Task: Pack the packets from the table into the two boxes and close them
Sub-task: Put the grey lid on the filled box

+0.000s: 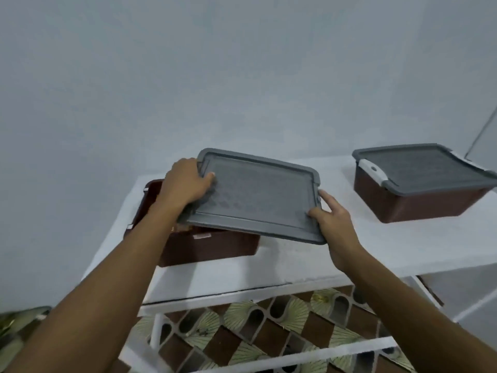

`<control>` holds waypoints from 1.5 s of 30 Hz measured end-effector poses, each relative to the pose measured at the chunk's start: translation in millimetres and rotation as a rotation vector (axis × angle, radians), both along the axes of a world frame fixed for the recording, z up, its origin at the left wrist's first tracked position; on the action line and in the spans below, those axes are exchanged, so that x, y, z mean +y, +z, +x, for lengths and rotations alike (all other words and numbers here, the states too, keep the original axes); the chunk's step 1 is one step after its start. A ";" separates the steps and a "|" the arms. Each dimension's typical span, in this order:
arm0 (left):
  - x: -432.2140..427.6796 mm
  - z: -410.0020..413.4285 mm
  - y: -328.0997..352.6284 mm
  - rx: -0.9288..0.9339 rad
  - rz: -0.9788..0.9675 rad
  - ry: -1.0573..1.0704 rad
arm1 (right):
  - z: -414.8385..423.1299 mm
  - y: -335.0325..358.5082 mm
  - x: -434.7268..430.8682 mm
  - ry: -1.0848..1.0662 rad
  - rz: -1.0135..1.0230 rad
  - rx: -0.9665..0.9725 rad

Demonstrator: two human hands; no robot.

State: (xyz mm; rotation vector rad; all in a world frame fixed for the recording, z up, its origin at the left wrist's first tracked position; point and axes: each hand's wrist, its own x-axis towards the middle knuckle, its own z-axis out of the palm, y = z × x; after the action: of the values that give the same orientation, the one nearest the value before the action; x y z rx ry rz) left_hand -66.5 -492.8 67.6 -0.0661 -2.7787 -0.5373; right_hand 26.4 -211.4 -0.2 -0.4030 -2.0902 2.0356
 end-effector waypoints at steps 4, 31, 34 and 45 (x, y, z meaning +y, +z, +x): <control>-76.2 14.4 -16.3 0.013 0.036 0.167 | -33.5 13.0 -64.5 0.172 0.168 0.014; -133.6 40.6 -52.9 -0.199 0.340 0.051 | -63.4 4.1 -112.7 0.174 0.849 -0.074; -129.6 45.5 -63.7 -0.133 0.602 0.088 | -61.3 3.3 -111.7 0.202 0.741 -0.052; -82.3 32.2 -71.9 0.049 0.887 0.207 | -60.9 -16.1 -81.1 0.048 0.250 0.090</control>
State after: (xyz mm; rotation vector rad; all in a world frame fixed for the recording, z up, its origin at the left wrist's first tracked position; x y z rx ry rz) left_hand -34.3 -575.2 -4.2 0.3880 -2.2169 -1.5954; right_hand -34.4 -292.5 -16.2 -0.2183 -2.2799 1.7492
